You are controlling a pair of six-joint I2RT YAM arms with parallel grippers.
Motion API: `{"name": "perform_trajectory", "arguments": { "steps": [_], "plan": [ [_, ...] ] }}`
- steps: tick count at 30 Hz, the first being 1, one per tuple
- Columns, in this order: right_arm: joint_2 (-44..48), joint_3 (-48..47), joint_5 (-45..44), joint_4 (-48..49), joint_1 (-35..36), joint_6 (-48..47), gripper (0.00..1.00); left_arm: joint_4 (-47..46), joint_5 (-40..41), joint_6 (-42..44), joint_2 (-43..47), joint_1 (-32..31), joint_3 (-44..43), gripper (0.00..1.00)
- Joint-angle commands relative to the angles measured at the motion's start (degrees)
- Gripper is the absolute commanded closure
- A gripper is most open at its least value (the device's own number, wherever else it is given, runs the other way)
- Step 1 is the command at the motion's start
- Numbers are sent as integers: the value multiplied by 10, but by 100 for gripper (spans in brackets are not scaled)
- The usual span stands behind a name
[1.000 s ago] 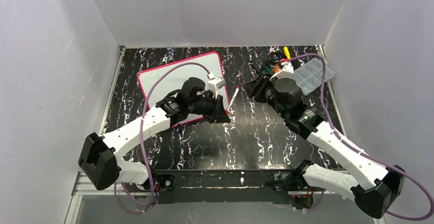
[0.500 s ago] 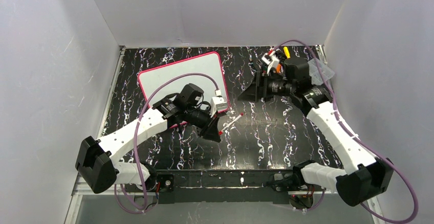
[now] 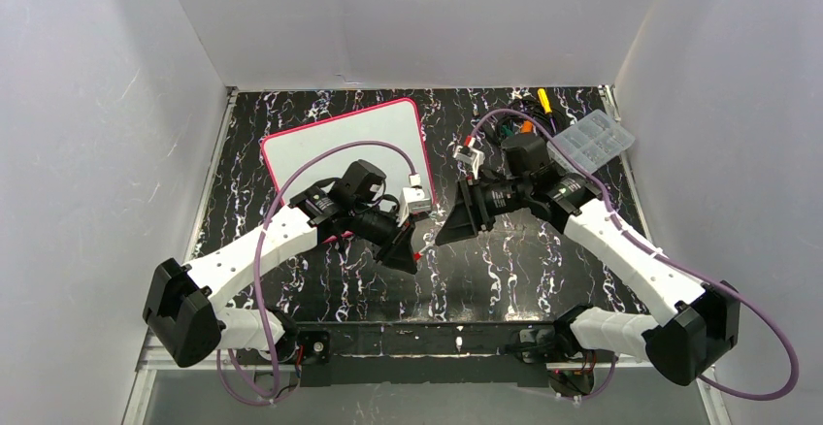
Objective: Write a sentence on the whiteboard
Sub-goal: Open the whiteboard marker at the center of the board.
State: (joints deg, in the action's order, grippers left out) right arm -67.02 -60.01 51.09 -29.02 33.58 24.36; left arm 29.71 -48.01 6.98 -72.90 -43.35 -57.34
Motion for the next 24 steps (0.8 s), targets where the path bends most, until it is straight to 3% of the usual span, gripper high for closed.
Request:
{"name": "perform_trajectory", "arguments": {
  "steps": [1, 10, 15, 21, 24],
  "plan": [
    [-3, 1, 6, 5, 25, -8, 33, 16, -9, 6, 12, 0, 3, 100],
    [-8, 3, -12, 7, 33, -10, 61, 16, -8, 7, 14, -5, 7, 100],
    [-7, 9, -18, 23, 33, -7, 68, 16, -4, 10, 16, -8, 8, 100],
    [1, 20, 13, 60, 33, 3, 97, 10, 8, 10, 35, -9, 14, 100],
    [9, 8, 23, 56, 30, -4, 99, -1, 26, 9, 58, -13, 31, 100]
  ]
}}
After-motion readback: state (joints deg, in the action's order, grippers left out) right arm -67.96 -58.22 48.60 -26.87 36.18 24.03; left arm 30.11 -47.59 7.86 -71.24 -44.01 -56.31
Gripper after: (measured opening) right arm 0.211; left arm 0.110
